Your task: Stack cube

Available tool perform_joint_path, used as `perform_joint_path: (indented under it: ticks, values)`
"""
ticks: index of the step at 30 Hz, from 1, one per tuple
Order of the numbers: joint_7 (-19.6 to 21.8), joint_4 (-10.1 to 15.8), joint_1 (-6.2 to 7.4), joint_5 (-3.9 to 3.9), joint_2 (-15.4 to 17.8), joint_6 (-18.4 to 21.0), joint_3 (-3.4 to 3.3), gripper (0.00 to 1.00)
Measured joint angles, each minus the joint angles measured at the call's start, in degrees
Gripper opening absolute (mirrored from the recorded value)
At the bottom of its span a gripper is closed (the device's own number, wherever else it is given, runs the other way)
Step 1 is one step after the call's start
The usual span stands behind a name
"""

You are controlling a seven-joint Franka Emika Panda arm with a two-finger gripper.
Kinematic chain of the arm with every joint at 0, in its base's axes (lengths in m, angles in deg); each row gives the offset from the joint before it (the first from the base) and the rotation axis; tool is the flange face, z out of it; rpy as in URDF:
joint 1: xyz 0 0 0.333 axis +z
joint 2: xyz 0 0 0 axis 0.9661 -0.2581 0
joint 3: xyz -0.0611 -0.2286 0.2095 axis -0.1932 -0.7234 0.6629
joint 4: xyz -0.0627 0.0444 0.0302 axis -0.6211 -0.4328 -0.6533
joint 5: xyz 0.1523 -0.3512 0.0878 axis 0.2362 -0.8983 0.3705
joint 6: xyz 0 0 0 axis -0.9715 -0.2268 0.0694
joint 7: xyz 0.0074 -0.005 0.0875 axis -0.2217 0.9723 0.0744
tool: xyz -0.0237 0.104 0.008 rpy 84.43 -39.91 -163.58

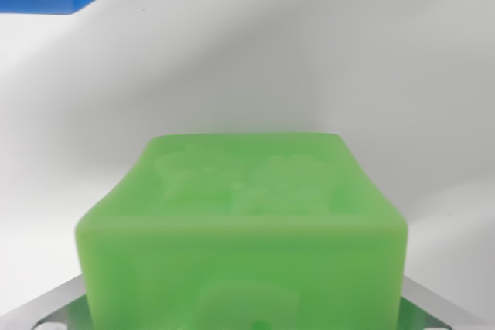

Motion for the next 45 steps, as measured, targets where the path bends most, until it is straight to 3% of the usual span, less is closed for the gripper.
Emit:
perform_joint_path:
  ticks: [20,45]
  values:
    - [-0.35,1.59,-0.04,0.0,7.72,5.83,0.05,0.0]
    - [-13.09,-5.3,-1.76,-0.02,7.37,12.47,0.63,0.0]
